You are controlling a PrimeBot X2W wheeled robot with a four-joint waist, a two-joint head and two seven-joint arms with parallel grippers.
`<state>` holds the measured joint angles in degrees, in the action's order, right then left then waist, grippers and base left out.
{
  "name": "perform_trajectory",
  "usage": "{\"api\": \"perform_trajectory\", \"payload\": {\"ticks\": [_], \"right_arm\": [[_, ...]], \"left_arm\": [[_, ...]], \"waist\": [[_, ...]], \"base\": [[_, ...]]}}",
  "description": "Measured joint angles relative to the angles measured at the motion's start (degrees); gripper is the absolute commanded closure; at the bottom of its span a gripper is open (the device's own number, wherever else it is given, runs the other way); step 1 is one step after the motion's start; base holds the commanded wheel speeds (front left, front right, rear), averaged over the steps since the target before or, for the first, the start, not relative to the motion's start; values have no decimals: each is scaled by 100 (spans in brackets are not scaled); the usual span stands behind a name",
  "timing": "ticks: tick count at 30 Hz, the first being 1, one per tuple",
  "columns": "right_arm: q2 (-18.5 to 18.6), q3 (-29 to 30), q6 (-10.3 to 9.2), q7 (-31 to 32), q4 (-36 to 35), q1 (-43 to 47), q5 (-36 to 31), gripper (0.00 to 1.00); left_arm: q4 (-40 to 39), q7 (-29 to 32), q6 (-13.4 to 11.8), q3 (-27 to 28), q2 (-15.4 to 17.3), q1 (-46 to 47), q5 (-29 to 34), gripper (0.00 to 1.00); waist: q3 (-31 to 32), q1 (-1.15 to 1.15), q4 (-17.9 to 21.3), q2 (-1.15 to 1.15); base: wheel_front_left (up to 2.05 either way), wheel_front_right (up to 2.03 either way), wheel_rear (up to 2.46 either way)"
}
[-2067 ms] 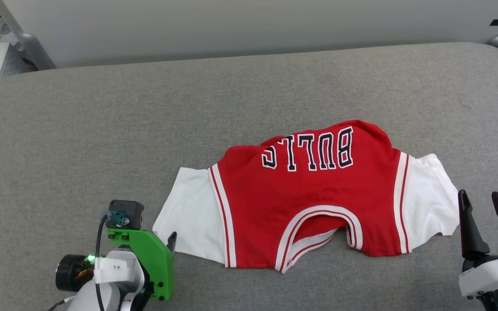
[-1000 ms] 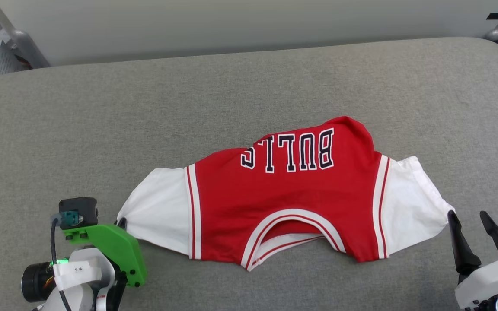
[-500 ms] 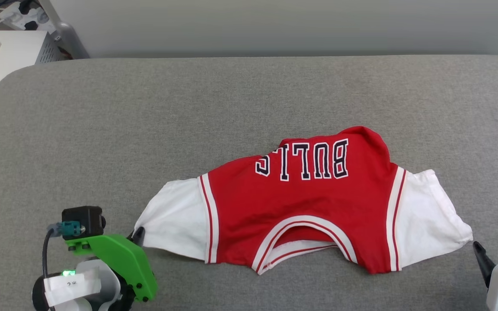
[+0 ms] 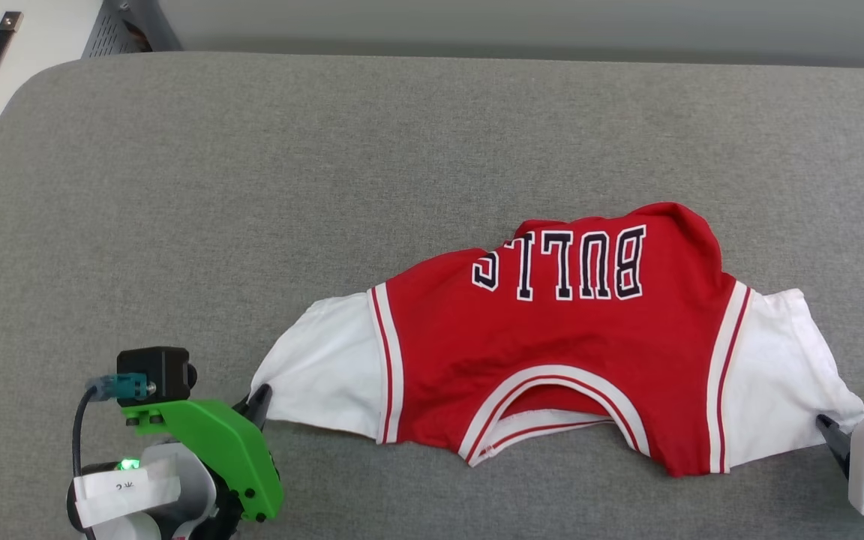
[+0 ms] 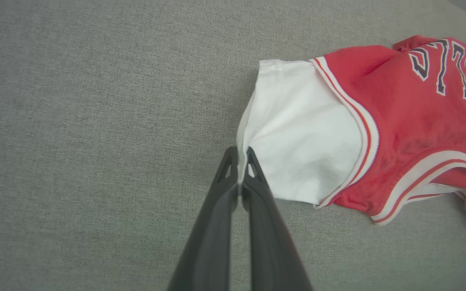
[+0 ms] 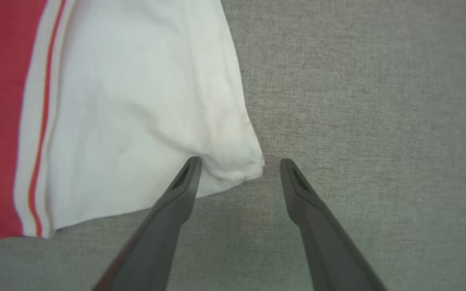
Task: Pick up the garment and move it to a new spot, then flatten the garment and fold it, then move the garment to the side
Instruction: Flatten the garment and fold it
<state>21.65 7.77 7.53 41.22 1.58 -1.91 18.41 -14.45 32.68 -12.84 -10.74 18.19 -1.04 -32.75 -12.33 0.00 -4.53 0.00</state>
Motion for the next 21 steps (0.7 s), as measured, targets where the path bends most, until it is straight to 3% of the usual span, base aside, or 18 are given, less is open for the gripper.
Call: {"api": "perform_trajectory", "payload": {"ticks": [10, 11, 13, 14, 21], "right_arm": [[104, -299, -8, 108, 389, -91, 66, 0], [115, -323, -9, 86, 436, -98, 108, 37], [155, -396, -9, 43, 487, -127, 153, 94], [186, -438, -9, 1, 514, -143, 162, 100], [220, -516, 0, -219, 536, -165, 332, 100]], "left_arm": [[15, 23, 0, -20, 29, 55, 0, 100], [22, 23, 0, -16, 36, 55, 0, 100], [41, 24, 0, -9, 58, 55, 0, 100], [56, 24, 0, 0, 73, 55, 0, 100], [114, 14, 0, 54, 122, 51, -11, 100]], "waist": [[-166, 0, -95, 0], [-165, 0, -88, 0], [-160, 0, -70, 0], [-153, 0, -59, 0], [26, 0, 37, 0]], "base": [[0, 0, 0], [0, 0, 0], [0, 0, 0], [0, 0, 0], [0, 0, 0]]}}
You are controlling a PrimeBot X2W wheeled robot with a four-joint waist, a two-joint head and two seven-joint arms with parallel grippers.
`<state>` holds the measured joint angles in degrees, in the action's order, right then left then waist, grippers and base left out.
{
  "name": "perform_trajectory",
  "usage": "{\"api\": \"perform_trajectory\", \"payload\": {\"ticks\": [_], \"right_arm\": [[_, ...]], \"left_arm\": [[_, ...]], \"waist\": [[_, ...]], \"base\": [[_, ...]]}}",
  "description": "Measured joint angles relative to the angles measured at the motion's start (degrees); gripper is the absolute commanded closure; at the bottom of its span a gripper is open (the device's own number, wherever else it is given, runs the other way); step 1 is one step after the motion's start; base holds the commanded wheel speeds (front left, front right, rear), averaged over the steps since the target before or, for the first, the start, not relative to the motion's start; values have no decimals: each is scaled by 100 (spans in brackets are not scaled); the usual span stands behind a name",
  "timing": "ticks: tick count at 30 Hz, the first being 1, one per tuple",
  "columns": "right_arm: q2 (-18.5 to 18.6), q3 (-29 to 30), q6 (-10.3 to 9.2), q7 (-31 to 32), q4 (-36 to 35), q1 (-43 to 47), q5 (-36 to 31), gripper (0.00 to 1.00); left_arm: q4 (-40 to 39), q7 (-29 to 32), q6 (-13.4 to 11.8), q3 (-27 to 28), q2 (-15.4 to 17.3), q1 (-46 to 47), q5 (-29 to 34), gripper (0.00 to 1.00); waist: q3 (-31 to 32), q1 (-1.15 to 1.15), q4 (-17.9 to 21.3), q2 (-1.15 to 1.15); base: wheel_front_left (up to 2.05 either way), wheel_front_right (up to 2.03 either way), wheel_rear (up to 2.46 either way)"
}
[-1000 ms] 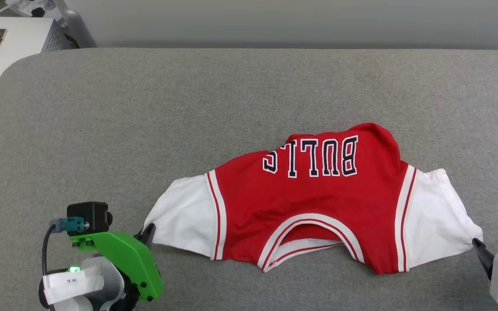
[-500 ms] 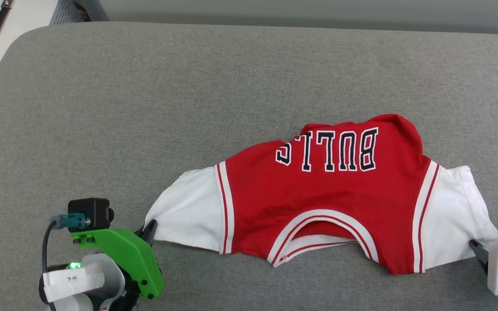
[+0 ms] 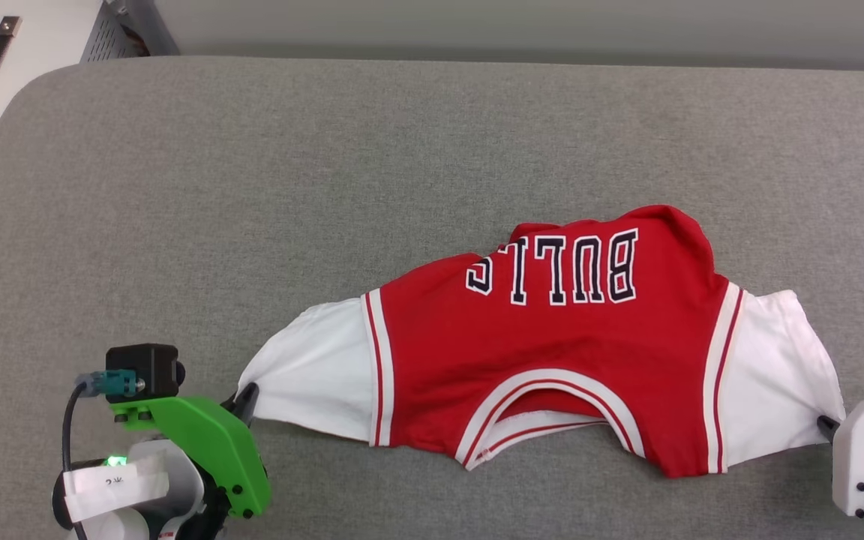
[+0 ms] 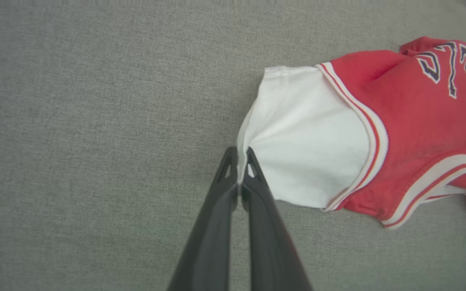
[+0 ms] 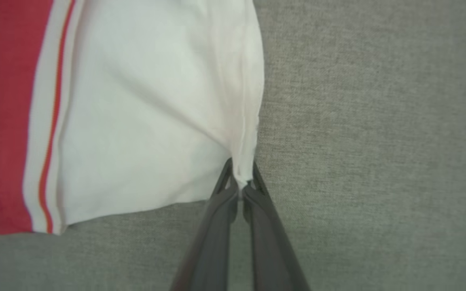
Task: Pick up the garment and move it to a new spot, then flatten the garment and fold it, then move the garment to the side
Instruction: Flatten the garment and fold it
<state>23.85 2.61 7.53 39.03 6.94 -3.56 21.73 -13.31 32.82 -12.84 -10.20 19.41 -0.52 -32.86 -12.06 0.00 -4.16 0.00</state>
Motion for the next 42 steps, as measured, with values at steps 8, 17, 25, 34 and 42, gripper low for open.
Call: {"api": "perform_trajectory", "payload": {"ticks": [8, 17, 25, 34, 42], "right_arm": [[172, 421, 0, -40, -499, 23, 511, 100], [624, 868, 1, 221, -1081, -219, 914, 100], [667, 1163, 2, 308, -1479, -1203, 1254, 100], [829, 913, 2, 189, -1434, -2115, 1317, 100], [955, 720, 5, -167, -1059, -3087, 1315, 100]], "left_arm": [[-131, -36, 9, 115, 185, 0, -22, 100], [-584, -56, 166, 348, 475, 583, 11, 100], [-878, -100, 301, 633, 648, 1299, -118, 100], [-1028, -163, 404, 902, 931, 2174, -132, 100], [-875, -196, 613, 1015, 1199, 3223, -152, 100]], "waist": [[361, 0, 169, 0], [786, 0, 368, 0], [1112, 0, 533, 0], [1157, 0, 683, 0], [856, 0, 711, 0]], "base": [[0, 0, 0], [0, 0, 0], [0, 0, 0], [0, 0, 0], [0, 0, 0]]}}
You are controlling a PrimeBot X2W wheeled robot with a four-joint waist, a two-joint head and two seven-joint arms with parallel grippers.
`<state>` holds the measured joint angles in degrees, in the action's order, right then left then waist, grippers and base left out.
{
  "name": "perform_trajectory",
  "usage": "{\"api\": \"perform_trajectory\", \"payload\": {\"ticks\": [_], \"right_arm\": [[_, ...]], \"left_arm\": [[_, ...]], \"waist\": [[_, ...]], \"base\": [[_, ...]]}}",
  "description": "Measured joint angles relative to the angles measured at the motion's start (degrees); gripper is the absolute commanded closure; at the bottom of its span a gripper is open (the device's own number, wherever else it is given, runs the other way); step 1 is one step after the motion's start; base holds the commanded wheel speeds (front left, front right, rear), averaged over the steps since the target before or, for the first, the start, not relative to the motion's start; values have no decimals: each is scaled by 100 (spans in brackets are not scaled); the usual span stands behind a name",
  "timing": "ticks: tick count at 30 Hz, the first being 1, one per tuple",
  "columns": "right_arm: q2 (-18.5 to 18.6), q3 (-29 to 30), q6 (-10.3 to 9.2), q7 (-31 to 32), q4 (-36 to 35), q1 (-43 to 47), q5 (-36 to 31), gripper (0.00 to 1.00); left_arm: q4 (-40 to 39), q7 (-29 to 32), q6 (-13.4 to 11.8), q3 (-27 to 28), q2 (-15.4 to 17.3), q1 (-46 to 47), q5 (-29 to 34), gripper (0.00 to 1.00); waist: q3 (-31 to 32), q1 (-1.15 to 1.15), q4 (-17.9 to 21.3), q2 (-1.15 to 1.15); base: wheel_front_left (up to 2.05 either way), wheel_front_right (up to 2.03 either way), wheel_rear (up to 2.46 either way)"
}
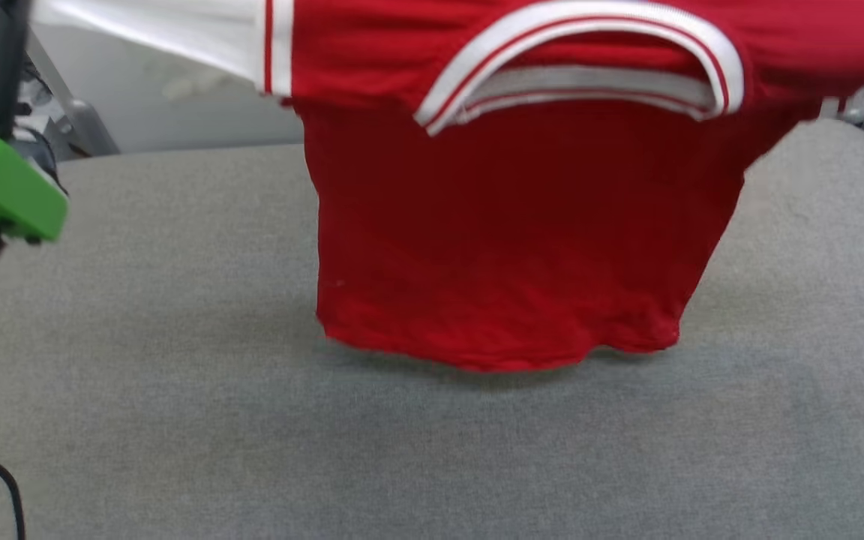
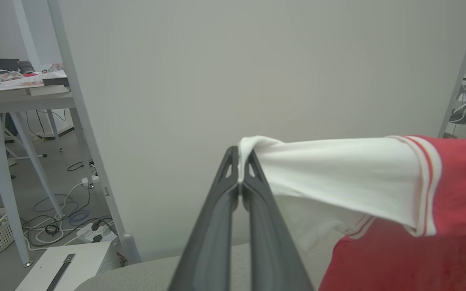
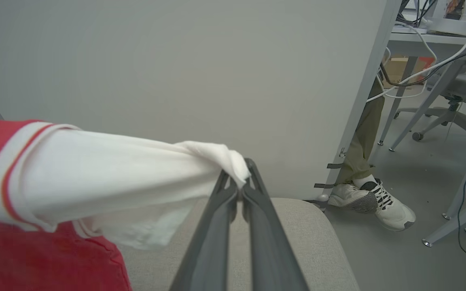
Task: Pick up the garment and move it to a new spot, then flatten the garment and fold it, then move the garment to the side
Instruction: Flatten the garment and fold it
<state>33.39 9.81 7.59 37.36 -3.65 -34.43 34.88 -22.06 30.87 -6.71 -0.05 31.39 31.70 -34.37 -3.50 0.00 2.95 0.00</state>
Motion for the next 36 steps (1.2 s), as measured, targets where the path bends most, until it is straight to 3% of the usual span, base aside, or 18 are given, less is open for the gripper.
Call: {"api": "perform_trajectory", "payload": {"ticks": [11, 16, 21, 30, 36], "right_arm": [[140, -525, 2, -650, 727, -2115, -255, 100], [-58, -699, 2, -969, 1284, -3279, -564, 100], [-561, -787, 3, -1426, 2092, -4414, -993, 100], [-1070, -791, 3, -2458, 3445, -5970, -1747, 100], [-1198, -810, 2, -2947, 4079, -6163, -1858, 100]], "left_arm": [[1136, -100, 485, -183, 383, 2072, 154, 100], [1875, -320, 731, -341, 458, 3146, 325, 100], [2703, -754, 882, -436, 502, 4390, 575, 100], [4390, -1851, 1103, -765, 223, 6247, 944, 100], [5223, -2571, 1266, -1004, -38, 6483, 1013, 100]], "waist": [[-1024, 0, -2, 0], [-1619, -1, -3, 0], [-2250, -1, 29, 0], [-3256, -1, 120, 0], [-3673, -1, 115, 0]], "base": [[0, 0, 0], [0, 0, 0], [0, 0, 0], [0, 0, 0], [0, 0, 0]]}}
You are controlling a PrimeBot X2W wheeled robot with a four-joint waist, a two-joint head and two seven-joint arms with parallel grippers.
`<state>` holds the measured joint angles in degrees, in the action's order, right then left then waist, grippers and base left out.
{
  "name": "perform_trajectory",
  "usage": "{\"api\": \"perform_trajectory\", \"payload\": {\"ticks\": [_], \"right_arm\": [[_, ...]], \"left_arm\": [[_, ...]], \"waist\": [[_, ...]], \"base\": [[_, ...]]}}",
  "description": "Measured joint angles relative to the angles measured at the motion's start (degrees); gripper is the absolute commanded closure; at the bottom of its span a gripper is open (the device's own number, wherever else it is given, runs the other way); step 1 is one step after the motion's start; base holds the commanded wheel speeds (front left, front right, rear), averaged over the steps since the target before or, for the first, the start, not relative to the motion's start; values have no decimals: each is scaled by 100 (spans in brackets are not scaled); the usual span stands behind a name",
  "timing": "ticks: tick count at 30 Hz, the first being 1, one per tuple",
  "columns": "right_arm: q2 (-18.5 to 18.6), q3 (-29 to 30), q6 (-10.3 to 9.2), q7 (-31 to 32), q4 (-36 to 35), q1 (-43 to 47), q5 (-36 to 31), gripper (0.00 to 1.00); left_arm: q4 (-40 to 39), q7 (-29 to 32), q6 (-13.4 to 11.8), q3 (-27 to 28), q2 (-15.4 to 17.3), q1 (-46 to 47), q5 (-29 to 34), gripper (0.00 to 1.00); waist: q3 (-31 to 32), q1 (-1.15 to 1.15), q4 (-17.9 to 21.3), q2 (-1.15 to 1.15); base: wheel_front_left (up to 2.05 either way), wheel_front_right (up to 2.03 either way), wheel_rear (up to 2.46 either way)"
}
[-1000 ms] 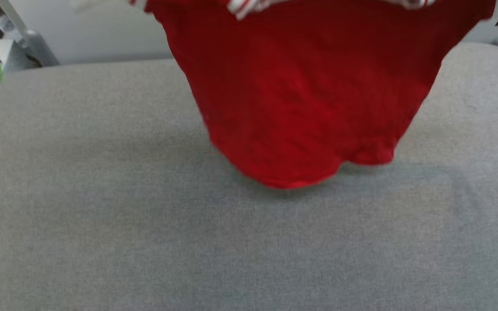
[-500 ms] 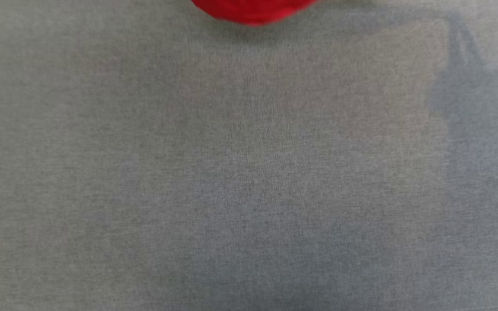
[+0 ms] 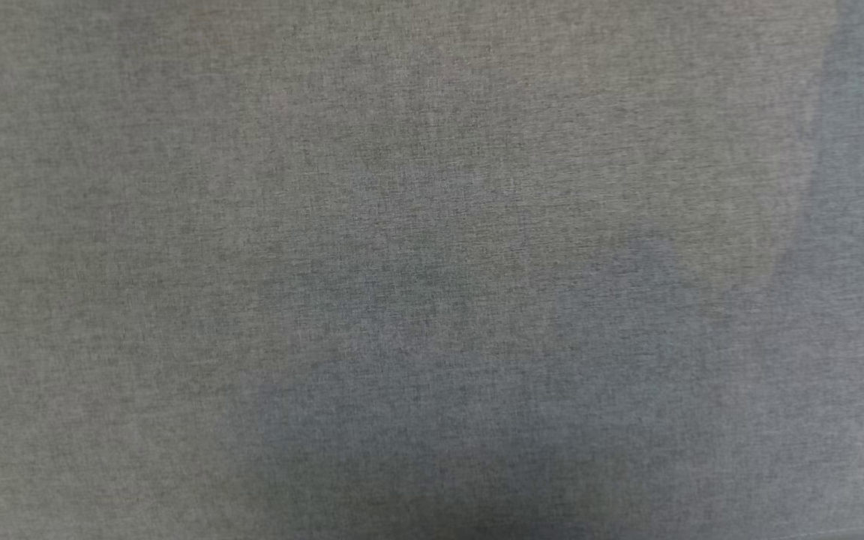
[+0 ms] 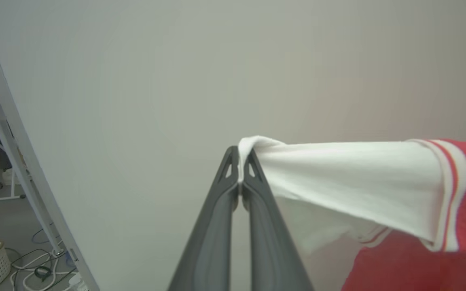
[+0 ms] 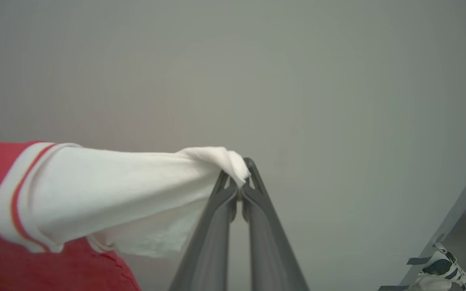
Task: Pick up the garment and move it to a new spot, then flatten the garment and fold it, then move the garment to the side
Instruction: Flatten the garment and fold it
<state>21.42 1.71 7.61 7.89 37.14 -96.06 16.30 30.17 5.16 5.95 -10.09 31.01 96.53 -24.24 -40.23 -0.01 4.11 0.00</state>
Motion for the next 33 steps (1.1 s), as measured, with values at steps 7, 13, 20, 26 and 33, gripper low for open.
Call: {"api": "perform_trajectory", "payload": {"ticks": [7, 13, 20, 26, 33], "right_arm": [[38, -232, -1, -160, 331, 612, 172, 100], [153, -561, -1, -175, 463, 1651, 539, 100], [393, -903, -1, 55, 459, 2896, 1060, 100], [512, -1022, 0, 439, 267, 3982, 1504, 100], [614, -1047, 1, 911, -93, 5371, 1772, 100]], "left_arm": [[457, -485, 87, -229, -264, -651, -224, 100], [642, -816, 96, -358, -408, -1834, -445, 100], [687, -862, 136, -432, -456, -3443, -757, 100], [474, -599, 108, -439, -438, -4658, -1017, 100], [-4, -162, -101, -470, -434, -5906, -1256, 100]], "waist": [[-6, 0, -173, 0], [308, 1, -230, 0], [870, 2, -248, 0], [1406, 2, -244, 0], [2078, 2, -244, 0]], "base": [[0, 0, 0], [0, 0, 0], [0, 0, 0], [0, 0, 0], [0, 0, 0]]}}
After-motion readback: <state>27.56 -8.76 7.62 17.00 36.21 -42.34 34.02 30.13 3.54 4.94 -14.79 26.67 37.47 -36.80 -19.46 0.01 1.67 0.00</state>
